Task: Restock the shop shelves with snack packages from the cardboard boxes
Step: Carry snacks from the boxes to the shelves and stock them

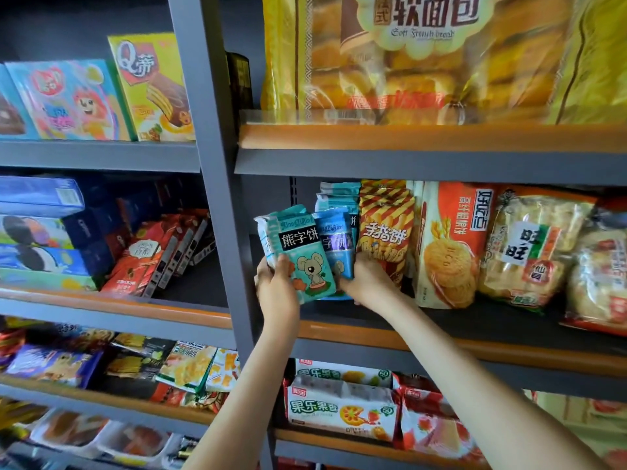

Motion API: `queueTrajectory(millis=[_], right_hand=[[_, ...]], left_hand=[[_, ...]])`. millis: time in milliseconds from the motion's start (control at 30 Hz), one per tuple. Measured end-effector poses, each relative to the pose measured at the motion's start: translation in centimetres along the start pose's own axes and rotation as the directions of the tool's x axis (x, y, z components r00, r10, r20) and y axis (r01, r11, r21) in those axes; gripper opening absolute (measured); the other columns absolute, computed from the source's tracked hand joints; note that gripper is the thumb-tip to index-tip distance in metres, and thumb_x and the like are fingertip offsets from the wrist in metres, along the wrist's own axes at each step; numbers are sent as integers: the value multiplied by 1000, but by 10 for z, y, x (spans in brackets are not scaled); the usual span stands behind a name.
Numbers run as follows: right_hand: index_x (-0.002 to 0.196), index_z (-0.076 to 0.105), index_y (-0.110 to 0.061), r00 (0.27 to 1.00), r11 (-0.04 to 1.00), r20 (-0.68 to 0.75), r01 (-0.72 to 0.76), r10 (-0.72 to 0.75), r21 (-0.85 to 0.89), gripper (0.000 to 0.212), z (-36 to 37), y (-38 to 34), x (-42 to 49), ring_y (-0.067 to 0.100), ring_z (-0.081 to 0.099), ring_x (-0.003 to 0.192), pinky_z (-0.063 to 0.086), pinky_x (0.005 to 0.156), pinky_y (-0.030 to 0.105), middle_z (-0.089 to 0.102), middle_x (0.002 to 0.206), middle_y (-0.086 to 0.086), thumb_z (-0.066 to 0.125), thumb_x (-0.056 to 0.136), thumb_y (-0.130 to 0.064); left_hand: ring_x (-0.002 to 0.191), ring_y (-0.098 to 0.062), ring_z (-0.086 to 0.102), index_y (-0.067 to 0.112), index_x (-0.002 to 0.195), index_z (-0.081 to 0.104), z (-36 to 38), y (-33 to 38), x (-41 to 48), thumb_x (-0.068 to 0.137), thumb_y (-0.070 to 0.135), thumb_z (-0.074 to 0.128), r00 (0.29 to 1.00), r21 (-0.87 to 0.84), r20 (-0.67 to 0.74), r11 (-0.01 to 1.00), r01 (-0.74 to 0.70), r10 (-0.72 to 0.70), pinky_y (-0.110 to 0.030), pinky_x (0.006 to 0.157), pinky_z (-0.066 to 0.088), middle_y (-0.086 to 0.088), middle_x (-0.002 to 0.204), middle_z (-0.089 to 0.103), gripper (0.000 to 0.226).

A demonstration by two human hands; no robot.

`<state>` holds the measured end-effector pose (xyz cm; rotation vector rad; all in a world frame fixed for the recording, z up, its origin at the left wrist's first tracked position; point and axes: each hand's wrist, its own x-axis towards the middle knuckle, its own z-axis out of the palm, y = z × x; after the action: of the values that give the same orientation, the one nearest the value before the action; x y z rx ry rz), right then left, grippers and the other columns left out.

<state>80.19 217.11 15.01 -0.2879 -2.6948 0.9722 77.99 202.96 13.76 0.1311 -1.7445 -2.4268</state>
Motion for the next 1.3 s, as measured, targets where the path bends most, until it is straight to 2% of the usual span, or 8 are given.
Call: queueTrajectory(millis=[167, 367, 467, 533, 667, 833, 1033, 1300], right_hand=[[129, 21, -8, 994, 953, -90, 24, -53, -301, 72, 2, -2, -4, 25, 63, 80, 52, 60, 38, 52, 106, 7, 71, 84, -32], [128, 22, -12, 965, 869, -183, 78, -190, -488, 78, -2, 6, -10, 26, 53, 104, 52, 75, 37, 46, 121, 10, 73, 78, -45], [139, 16, -12, 976, 973, -156, 119, -150, -196, 93, 1, 10, -9, 24, 51, 113, 52, 82, 39, 44, 130, 9, 78, 75, -38], [134, 23, -11, 978, 993, -170, 120, -119, -9, 79, 6, 10, -6, 22, 58, 109, 54, 81, 37, 51, 126, 7, 77, 78, -27], [116, 42, -8, 984, 999, -172, 41, -38, 18, 40, 10, 6, -3, 24, 60, 104, 54, 76, 34, 57, 118, 8, 67, 86, -14], [115, 40, -10, 981, 994, -167, 105, -96, 42, 43, 14, 3, -5, 25, 55, 108, 53, 81, 36, 50, 118, 9, 69, 82, -10], [98, 34, -13, 994, 986, -97, 67, -53, 151, 40, 10, -8, -13, 4, 44, 68, 32, 45, 13, 47, 90, -3, 71, 83, -17], [108, 39, -12, 982, 830, -185, 65, 46, 553, 43, -31, 15, -39, 5, 53, 88, 47, 68, 21, 51, 99, -2, 71, 80, -5]], left_hand=[[98, -27, 66, 9, 121, 53, 3, 3, 3, 100, 24, 45, 999, -25, -35, 1000, 17, -18, -33, 66, 55, -11, 113, 65, 27], [96, -27, 67, 12, 118, 53, 4, 1, 5, 101, 25, 44, 999, -30, -34, 999, 23, -24, -32, 66, 54, -11, 110, 66, 23], [90, -25, 68, 12, 113, 55, 3, 3, 7, 101, 23, 43, 999, -32, -13, 999, 42, -43, -33, 68, 55, -10, 106, 68, 20], [88, -25, 68, 12, 109, 56, 3, 3, 9, 101, 22, 43, 998, -17, 5, 998, 55, -55, -36, 69, 55, -11, 104, 69, 18], [91, -28, 68, 17, 100, 57, 3, 2, 9, 101, 25, 44, 998, 28, 15, 998, 60, -61, -45, 77, 57, -11, 106, 68, 15], [88, -23, 67, 15, 104, 54, 0, 4, 5, 102, 25, 42, 999, 38, 2, 998, 46, -46, -35, 66, 55, -7, 103, 67, 16], [81, -15, 65, 15, 109, 51, -1, 9, -2, 104, 25, 36, 1000, 54, 8, 999, -3, 2, -29, 59, 49, 1, 92, 65, 19], [77, -15, 63, 18, 101, 52, -2, 11, 1, 104, 27, 37, 1000, 115, -15, 993, 28, -27, -30, 62, 50, 1, 87, 64, 17]])
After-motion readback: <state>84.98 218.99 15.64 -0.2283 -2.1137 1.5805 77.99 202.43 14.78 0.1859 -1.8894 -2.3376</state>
